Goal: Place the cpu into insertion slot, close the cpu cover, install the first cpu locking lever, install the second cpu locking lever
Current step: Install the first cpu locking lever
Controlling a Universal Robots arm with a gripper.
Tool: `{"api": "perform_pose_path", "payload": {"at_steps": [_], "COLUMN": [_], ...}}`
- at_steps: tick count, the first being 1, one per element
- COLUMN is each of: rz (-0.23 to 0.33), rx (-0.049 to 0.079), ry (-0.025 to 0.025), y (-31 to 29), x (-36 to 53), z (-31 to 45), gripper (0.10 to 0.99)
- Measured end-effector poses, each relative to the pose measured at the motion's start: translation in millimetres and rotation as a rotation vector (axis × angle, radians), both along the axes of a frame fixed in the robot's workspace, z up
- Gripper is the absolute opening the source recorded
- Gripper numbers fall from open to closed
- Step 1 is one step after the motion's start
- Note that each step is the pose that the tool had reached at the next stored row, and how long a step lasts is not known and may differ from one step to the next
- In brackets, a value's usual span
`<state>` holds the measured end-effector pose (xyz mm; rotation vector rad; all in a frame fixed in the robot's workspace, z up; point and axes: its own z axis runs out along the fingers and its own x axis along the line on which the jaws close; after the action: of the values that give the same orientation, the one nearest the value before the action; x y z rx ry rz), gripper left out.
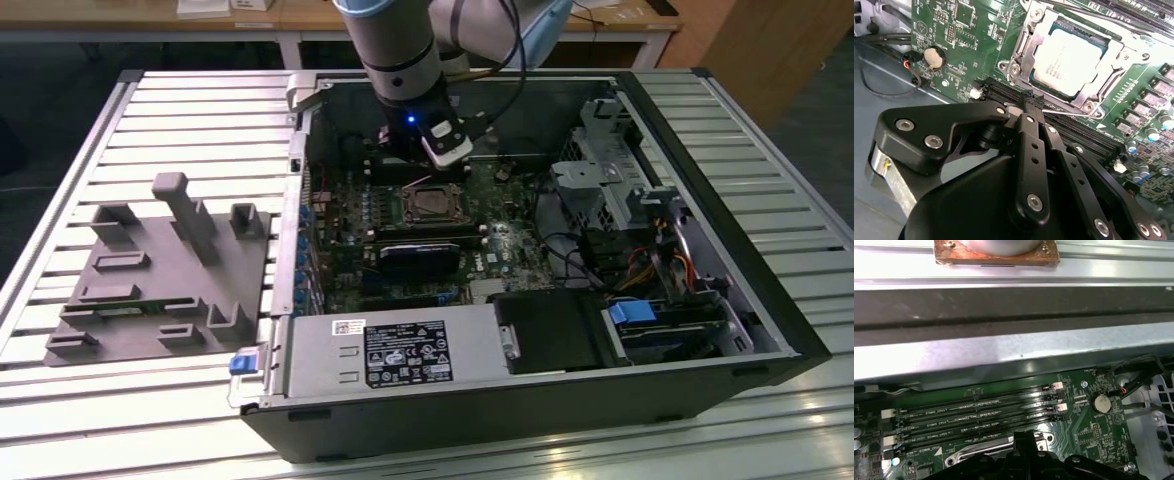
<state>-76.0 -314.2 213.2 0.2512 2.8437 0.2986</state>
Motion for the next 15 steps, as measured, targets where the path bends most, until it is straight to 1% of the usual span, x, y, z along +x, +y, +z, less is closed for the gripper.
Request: {"api": "perform_pose_path", "payload": {"at_steps": [3,5,9,15], "rz": [-0.012,-0.022,-0.041,-0.059], "rx": [-0.001,-0.002,-0.002,-0.003], "ry": [-0.0065,-0.0086,-0.0101,-0.0102], "y": [0.9,1.3,2.8,7.6], "x": [-1.5,-2.6,-4.8,-6.6], "z": [-1.4,-2.4,-3.9,-5.0], "gripper": [0.102,0.102,0.102,0.102]}}
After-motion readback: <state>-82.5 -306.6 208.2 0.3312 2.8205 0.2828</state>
